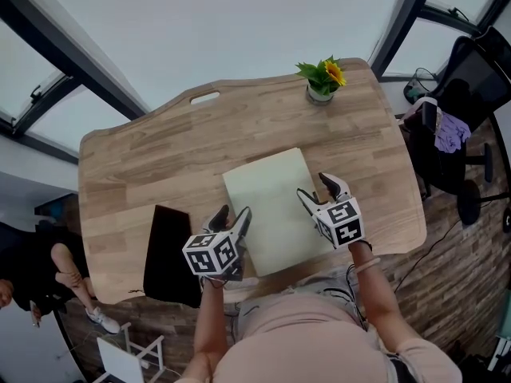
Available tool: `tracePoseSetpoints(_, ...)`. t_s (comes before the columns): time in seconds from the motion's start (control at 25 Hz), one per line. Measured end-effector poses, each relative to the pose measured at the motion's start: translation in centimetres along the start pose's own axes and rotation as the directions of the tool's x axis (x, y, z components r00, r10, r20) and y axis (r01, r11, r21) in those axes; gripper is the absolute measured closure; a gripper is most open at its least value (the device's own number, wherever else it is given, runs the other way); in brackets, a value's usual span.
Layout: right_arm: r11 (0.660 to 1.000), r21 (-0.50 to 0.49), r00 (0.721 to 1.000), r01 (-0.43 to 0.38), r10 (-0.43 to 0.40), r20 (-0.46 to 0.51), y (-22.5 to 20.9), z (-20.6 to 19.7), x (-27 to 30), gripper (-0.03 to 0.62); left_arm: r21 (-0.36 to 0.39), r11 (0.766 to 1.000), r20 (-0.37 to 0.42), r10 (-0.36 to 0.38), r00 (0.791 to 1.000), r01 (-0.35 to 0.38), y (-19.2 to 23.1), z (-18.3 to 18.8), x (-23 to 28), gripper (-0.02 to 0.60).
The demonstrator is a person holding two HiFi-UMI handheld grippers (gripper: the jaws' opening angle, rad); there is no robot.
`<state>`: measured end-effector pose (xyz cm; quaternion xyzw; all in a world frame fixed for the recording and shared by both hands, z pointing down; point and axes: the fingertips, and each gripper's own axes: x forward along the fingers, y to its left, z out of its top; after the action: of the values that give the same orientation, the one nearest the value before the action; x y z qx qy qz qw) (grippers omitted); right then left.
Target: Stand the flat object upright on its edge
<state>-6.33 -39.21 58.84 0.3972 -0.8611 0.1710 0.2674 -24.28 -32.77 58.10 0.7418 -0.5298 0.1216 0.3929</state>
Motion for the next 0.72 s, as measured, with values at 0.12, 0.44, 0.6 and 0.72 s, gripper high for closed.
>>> tracePoseSetpoints(0.12, 1.0, 0.028, 1.0, -0.013, 0.014, -0.025, -0.1, -0.8, 0.7, 0.296, -0.024, 1.0, -0.022, -0.003, 1.0, 0.002, 0.7, -0.7, 0.5, 0.324)
tracePoseSetpoints(0.44, 0.993, 0.116, 0.997, -0.035, 0.043, -0.067, -0.3, -2.8, 2.4, 0.233, -0.084, 0.996, -0.082, -0.04, 0.996, 0.033, 1.7, -2.3, 1.7, 0.301)
tracePoseSetpoints(0.6, 0.985, 0.169, 0.994, -0.045, 0.06, -0.088, -0.6, -3.6, 3.1, 0.21, -0.118, 0.992, -0.111, -0.056, 0.992, 0.043, 1.9, -3.0, 2.2, 0.294)
tracePoseSetpoints(0.72, 0.98, 0.194, 0.992, -0.054, 0.075, -0.104, -0.7, -4.2, 3.6, 0.201, -0.128, 0.991, -0.134, -0.061, 0.989, 0.044, 2.2, -3.7, 2.7, 0.291)
